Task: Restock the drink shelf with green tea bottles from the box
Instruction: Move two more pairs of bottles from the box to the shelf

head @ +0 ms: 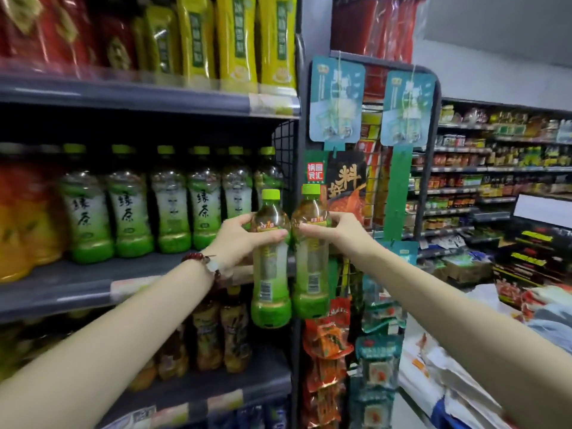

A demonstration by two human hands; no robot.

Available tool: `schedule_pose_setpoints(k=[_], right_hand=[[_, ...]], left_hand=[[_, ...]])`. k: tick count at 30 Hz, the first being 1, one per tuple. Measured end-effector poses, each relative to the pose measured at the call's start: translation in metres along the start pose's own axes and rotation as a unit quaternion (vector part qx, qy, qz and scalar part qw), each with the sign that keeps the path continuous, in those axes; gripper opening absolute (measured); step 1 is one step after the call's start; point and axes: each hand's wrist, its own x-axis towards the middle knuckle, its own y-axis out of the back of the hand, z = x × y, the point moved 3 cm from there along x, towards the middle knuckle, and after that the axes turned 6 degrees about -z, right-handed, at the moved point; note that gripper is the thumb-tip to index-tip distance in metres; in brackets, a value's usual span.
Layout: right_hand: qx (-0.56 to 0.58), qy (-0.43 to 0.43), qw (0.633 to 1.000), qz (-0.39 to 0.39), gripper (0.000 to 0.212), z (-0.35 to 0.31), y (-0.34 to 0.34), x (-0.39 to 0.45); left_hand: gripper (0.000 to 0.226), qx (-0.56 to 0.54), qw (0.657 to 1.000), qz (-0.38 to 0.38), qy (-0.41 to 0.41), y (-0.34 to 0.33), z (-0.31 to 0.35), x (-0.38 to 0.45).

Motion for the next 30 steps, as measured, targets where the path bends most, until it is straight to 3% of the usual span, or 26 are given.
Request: schedule_pose_setpoints(k=[3,5,8,12,15,18,23,30], right_hand=[[-0.007,0.029,0.999,-0.013,0.064,-0.018,-0.021,0.020],[-0.005,0.048,0.998,-0.032,0.048,-0.029,-0.038,0.035],[0.011,0.069,0.996,-0.050,0.030,-0.045,-0.063,0.056],[0.013,0.101,0.993,-0.063,0.049,-0.073,-0.098,0.078],[0.014,0.124,0.989,-0.075,0.044,-0.096,-0.124,0.089],[0.018,0.144,0.987,-0.065,0.052,-0.113,-0.151,0.100],[0.033,0.168,0.984,-0.057,0.054,-0.125,-0.194,0.108],[0.045,0.175,0.983,-0.042,0.058,-0.117,-0.249,0.116]], left_hand=[[0.099,0.020,0.999,0.025,-0.002,0.030,0.011,-0.009],[0.107,0.020,0.999,0.044,0.001,0.053,0.017,-0.016],[0.098,0.027,0.997,0.067,-0.001,0.085,0.026,-0.025],[0.095,0.032,0.994,0.102,-0.028,0.127,0.041,-0.040],[0.094,0.050,0.988,0.131,-0.063,0.157,0.054,-0.052],[0.090,0.084,0.979,0.156,-0.096,0.186,0.065,-0.064],[0.109,0.168,0.953,0.223,-0.122,0.227,0.069,-0.083],[0.097,0.234,0.924,0.267,-0.141,0.262,0.043,-0.107]])
